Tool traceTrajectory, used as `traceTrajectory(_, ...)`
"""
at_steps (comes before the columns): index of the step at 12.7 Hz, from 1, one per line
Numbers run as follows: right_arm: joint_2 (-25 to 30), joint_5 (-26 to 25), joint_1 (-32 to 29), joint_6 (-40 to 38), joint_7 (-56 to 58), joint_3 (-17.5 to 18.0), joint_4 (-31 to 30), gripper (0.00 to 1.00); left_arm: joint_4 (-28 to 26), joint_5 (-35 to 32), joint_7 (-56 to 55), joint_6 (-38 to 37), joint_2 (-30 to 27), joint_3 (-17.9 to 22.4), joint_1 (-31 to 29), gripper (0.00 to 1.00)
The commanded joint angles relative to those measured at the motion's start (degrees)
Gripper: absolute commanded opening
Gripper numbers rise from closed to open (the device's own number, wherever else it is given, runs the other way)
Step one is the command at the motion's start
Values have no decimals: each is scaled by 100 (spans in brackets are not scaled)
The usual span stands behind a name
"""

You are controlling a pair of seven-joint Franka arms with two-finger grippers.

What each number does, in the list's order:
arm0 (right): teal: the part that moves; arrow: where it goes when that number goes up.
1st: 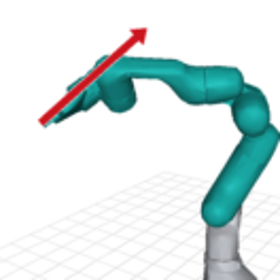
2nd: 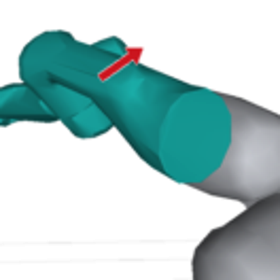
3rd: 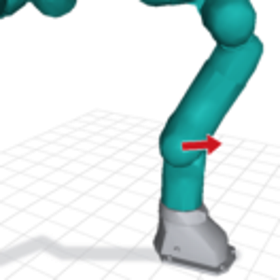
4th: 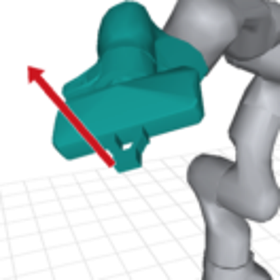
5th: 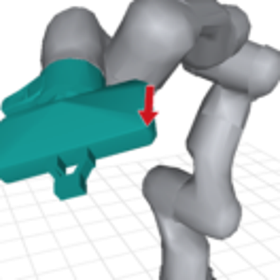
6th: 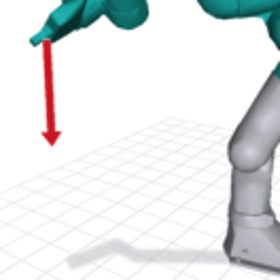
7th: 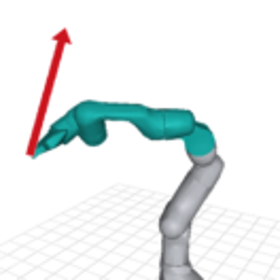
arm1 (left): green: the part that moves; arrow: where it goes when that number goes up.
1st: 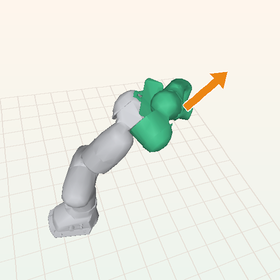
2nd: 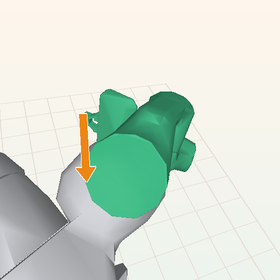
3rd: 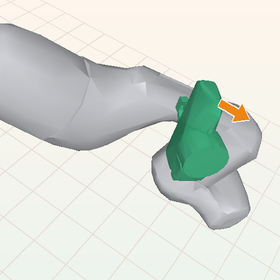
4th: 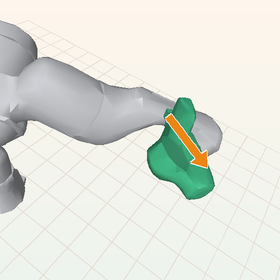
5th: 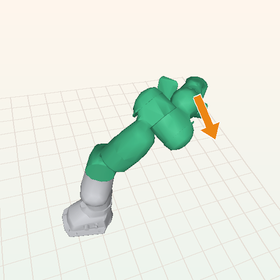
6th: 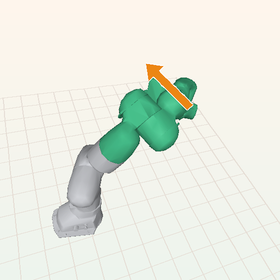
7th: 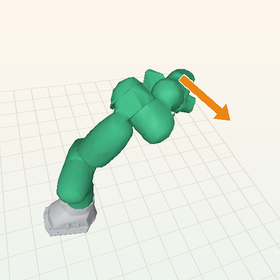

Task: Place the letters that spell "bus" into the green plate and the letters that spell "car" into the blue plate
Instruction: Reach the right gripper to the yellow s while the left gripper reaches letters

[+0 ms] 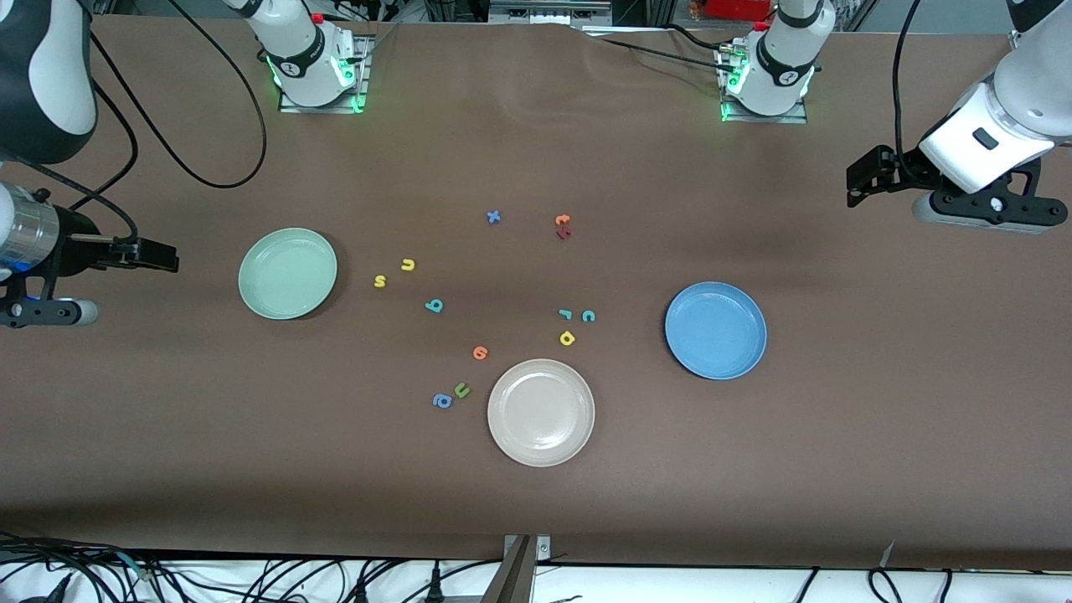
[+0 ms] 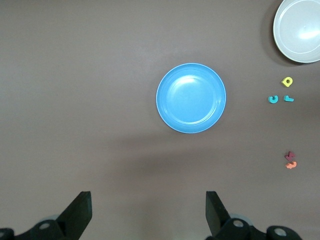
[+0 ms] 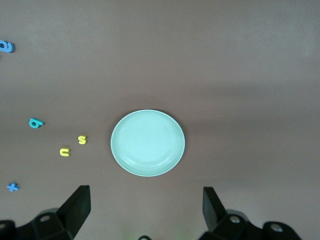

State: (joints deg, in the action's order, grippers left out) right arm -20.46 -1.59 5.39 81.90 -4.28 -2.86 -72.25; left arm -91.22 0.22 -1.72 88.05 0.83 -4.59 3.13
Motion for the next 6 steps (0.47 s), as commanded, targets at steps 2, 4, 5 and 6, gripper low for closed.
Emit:
traceTrajectory(2, 60, 18, 488, 351, -922, 23, -350, 99, 87, 14, 23, -113, 23, 2, 12, 100)
traceTrajectory(4, 59, 219, 638, 668, -1398, 23, -631, 99, 87, 22, 49, -113, 110, -16, 82, 100)
traceTrajectory(5, 59, 508, 665, 799, -1591, 23, -815, 99, 104, 22, 49, -104, 206, -16, 152, 100)
traceTrajectory(6, 59, 719, 674, 992, -1689, 23, -1061, 99, 113, 22, 67, -61, 294, -16, 179, 100)
